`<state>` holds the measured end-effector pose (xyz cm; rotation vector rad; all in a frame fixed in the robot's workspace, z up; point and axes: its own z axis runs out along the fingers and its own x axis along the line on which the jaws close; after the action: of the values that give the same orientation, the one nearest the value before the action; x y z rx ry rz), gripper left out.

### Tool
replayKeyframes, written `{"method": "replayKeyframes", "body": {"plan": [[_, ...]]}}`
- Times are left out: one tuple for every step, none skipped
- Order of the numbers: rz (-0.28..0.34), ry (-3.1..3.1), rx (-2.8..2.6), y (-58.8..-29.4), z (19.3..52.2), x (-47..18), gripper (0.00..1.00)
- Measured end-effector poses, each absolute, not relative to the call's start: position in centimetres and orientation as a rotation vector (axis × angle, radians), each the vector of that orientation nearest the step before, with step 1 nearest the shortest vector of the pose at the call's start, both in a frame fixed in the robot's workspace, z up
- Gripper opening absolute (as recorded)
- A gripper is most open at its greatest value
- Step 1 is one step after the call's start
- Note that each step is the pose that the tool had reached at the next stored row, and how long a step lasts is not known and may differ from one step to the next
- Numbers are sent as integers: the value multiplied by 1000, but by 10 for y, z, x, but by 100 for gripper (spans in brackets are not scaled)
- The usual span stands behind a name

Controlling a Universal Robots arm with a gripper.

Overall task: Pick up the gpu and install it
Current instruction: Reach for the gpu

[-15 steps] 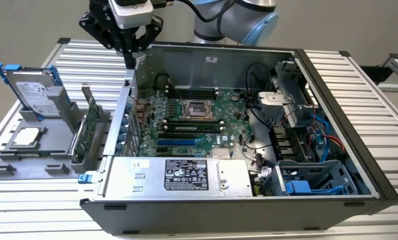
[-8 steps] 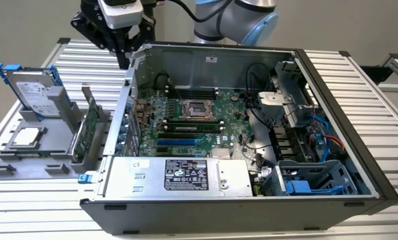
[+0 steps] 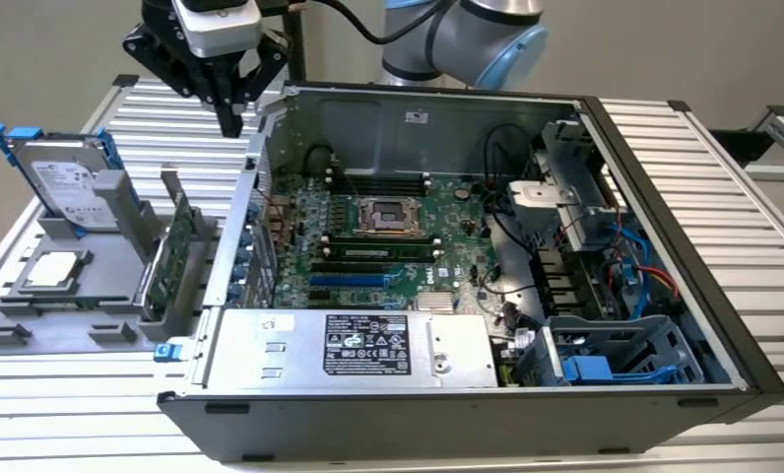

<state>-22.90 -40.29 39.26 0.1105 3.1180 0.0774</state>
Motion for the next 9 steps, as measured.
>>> {"method": "replayKeyframes", "body": {"plan": [[77,3118,111,-403,393,-231,0],[77,3118,110,-403,393,-236,0],[78,3118,110,-403,393,-238,0],[78,3118,110,-403,393,-239,0],[78,3118,110,-404,393,-241,0],[78,3118,111,-404,393,-242,0],[78,3118,110,-404,393,-244,0],[78,3118,111,-404,393,-246,0],[78,3118,110,-404,393,-247,0]]}}
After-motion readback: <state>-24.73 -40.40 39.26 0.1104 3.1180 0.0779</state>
